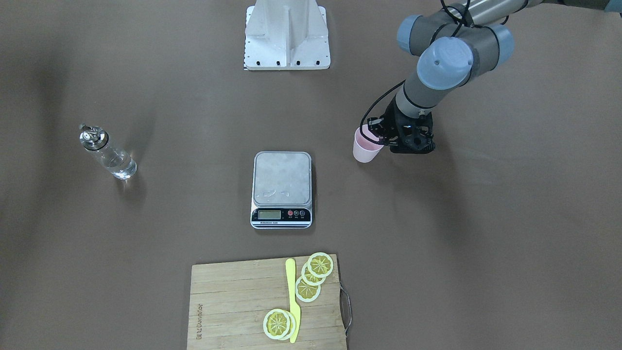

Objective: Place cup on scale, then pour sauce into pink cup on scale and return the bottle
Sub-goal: 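Carry the pink cup with the left gripper and set it on the scale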

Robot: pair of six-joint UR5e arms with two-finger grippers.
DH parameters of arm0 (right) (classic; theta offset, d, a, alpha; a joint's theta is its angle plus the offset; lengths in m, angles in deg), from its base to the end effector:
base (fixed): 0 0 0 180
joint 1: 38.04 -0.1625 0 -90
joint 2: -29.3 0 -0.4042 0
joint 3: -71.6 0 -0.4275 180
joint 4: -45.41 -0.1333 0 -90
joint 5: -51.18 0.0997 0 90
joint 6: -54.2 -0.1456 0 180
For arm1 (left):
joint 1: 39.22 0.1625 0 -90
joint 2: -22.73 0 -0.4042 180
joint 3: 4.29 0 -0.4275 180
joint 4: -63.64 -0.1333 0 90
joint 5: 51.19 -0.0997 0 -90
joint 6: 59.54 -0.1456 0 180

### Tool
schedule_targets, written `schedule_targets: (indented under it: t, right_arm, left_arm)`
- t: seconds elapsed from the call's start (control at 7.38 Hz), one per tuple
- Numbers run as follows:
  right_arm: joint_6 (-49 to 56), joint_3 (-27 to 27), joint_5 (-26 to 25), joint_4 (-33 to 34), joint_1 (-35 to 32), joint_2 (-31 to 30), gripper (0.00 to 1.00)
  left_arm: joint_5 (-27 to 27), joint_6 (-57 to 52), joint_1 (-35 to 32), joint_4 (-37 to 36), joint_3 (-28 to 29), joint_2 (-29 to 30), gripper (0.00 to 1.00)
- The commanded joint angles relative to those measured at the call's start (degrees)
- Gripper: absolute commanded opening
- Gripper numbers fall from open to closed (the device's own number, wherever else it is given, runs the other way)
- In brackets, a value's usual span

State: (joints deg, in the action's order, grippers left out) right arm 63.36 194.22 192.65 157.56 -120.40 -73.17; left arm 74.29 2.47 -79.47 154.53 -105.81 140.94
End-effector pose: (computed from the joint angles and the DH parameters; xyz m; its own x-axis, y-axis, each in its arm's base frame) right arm -0.0354 -0.4095 0.5040 0.5920 -0.2127 0.7774 0.2300 0.9690 0.0900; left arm 0.4819 -0.4719 0.2705 0.6231 -0.0268 -0.7817 -0.0620 0.9946 -0.0835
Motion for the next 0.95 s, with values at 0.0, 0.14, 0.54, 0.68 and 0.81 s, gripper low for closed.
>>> schedule_targets:
  t: [0.0, 0.14, 0.54, 0.68, 0.81]
  right_arm:
    - [0.1, 0.2, -0.1, -0.1, 0.0, 0.1, 1.0]
    - [0.0, 0.1, -0.1, -1.9, 0.1, 0.0, 1.0]
    - [0.0, 0.1, -0.1, -2.4, 0.1, -0.2, 1.0]
    - [0.0, 0.1, -0.1, -2.4, 0.2, -0.1, 1.0]
    - [-0.1, 0.1, -0.1, -2.5, 0.2, -0.1, 1.0]
  left_arm:
    - [-0.3, 4.9, 0.3, -5.5, 4.1, 10.8, 0.0]
    - [-0.5, 7.7, 0.3, -6.7, 9.7, 18.5, 0.0]
    - [-4.3, 8.1, 1.6, -5.9, 18.7, 26.7, 0.0]
    - [-4.4, 7.8, 1.8, -5.4, 20.0, 26.7, 0.0]
    - [-4.4, 7.9, 2.5, -2.2, 22.0, 26.7, 0.0]
